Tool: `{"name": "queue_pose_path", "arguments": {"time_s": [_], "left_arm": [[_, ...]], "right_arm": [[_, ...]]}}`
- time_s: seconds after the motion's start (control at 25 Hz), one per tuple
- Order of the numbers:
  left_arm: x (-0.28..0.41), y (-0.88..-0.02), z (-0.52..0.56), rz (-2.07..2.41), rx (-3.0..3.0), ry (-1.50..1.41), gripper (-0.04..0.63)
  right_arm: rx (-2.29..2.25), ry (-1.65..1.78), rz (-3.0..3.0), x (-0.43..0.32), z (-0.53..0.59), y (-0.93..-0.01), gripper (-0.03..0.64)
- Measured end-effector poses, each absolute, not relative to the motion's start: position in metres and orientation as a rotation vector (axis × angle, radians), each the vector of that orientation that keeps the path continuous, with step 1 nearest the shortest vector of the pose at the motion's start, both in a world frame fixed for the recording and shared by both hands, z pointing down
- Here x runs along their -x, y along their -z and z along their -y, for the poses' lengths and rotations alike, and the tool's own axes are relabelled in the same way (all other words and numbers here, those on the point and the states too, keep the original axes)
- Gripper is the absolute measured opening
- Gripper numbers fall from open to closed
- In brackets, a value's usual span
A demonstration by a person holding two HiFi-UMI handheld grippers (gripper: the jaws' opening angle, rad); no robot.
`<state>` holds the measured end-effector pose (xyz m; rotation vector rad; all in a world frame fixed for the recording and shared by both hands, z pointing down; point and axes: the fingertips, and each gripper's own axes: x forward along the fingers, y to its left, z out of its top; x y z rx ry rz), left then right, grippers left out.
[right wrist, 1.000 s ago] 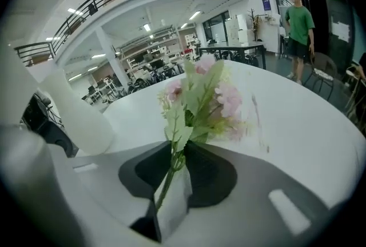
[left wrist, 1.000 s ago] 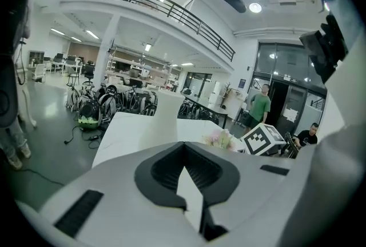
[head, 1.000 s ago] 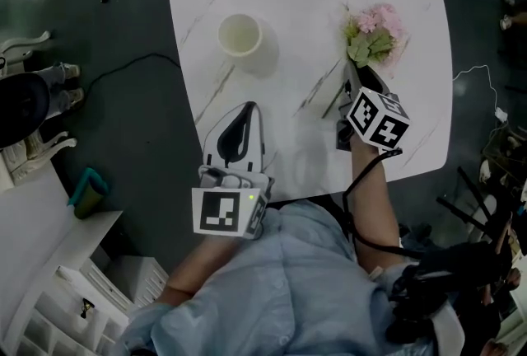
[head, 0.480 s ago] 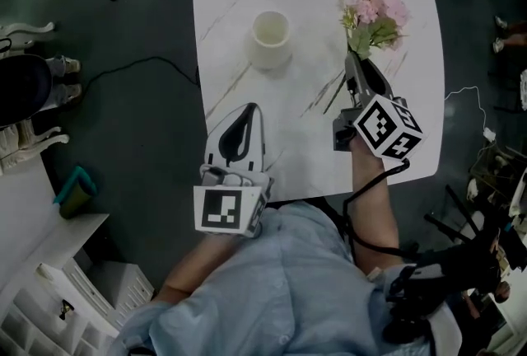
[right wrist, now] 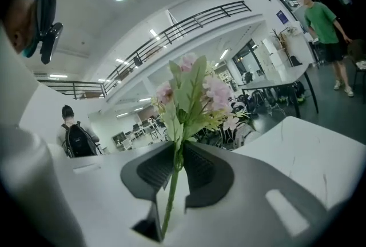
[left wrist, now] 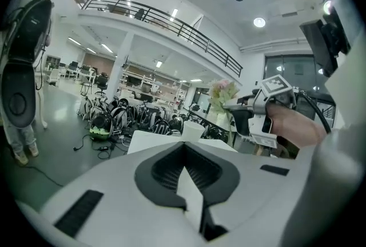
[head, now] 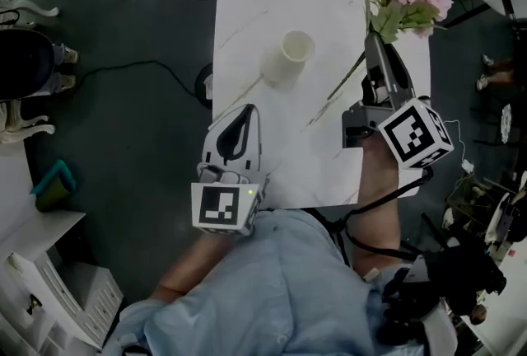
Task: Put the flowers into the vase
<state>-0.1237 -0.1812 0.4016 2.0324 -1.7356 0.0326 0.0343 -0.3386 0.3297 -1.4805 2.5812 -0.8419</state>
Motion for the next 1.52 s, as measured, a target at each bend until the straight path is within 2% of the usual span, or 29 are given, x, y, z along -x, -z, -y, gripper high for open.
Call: {"name": "queue_pose_path", "arguments": {"time_s": [0.24, 0.72, 1.12, 1.52], "left_arm": [[0.159, -0.387, 0.173, 1.783, -1.997, 0.011, 0.005], [0.174, -0.391, 0.153, 1.838, -1.931, 0.040, 0.003], [0.194, -0.403, 0.156, 1.860, -1.886, 0.003, 0.003], [0.182, -0.406, 0.166, 1.806, -1.927, -0.018, 0.004]], "right_arm": [[1.339, 0.690, -2.665, 0.023, 0.341, -0.268, 0.049], [1.144, 0.471, -2.677, 0.060, 0.333, -0.222, 0.049], [1.079, 0.324, -2.788, 0.085, 0.314, -0.274, 0.054], [1.046, 0.162, -2.897, 0.084, 0.291, -0.303, 0.063]]}}
